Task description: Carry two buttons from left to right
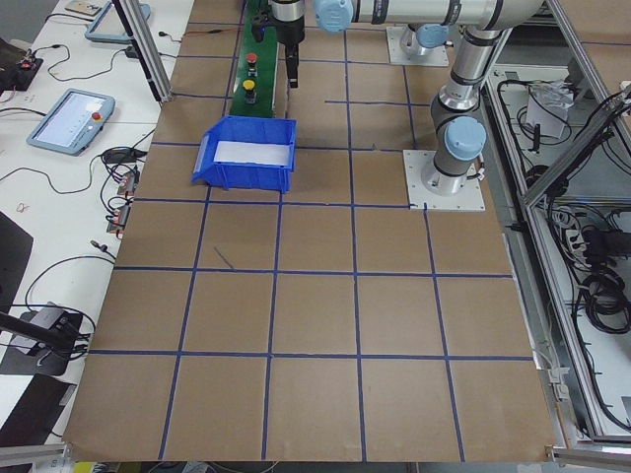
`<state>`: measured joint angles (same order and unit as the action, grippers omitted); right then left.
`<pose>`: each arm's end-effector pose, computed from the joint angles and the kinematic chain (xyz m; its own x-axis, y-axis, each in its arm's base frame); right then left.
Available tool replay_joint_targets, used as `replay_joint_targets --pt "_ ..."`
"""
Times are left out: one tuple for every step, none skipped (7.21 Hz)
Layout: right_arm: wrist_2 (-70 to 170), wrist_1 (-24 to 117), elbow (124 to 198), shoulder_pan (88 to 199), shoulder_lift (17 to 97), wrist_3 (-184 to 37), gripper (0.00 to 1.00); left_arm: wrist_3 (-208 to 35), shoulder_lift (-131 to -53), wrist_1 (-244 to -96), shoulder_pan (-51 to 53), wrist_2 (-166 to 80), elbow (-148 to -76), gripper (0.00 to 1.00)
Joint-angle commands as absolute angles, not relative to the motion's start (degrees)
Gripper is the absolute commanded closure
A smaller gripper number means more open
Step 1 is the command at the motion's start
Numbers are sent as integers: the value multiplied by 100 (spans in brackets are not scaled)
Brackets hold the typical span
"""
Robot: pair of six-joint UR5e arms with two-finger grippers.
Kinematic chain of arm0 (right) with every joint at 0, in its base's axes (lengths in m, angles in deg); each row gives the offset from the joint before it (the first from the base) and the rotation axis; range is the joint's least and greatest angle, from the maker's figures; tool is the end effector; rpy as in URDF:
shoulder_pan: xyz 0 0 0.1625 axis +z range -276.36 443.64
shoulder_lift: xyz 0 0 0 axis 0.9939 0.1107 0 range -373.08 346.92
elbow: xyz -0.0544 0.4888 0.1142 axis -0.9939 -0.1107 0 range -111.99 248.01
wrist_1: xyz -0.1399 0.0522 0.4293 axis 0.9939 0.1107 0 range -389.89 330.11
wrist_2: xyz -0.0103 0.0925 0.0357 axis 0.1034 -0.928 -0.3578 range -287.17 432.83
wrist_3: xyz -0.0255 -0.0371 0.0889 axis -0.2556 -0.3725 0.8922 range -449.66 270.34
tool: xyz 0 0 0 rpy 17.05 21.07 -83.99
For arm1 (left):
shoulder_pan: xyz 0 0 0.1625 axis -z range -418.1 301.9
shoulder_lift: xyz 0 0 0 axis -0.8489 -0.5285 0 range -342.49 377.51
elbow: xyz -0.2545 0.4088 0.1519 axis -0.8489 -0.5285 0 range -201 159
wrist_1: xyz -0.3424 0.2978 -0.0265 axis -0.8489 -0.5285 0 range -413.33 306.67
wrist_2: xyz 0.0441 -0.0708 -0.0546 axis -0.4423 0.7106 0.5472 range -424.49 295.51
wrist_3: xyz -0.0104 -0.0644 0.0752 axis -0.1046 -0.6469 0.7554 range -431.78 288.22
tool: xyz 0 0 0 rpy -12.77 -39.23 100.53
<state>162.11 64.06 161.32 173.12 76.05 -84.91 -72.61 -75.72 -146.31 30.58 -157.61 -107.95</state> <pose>0.1295 -0.5416 0.5356 -0.9957 0.0919 -0.0121 0.0919 0.9958 0.0053 -0.1149 -0.5599 0.5605 -0.9979 -0.0345 -0.0550 -0.0375 0.9978 0.0542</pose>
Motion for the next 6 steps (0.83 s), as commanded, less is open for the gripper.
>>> replay_joint_targets --pt "16213 6416 16135 17294 7605 -8491 0 -7274 -7548 -14623 3041 -15695 -10836 0" --pt "16213 6442 16135 17285 7596 -8491 0 -7274 -7548 -14615 3058 -15695 -10836 0" --pt "16213 6442 16126 17294 7596 -8491 0 -7266 -7548 -14614 3058 -15713 -10827 0" --pt "16213 6442 16126 17268 7596 -8491 0 -7266 -7548 -14614 3085 -15756 -10827 0" --pt "16204 6442 16117 17285 7596 -8483 0 -7266 -7548 -14614 3076 -15731 -10827 0" --pt "16204 6442 16117 17285 7596 -8482 0 -7266 -7548 -14614 3076 -15704 -10836 0"
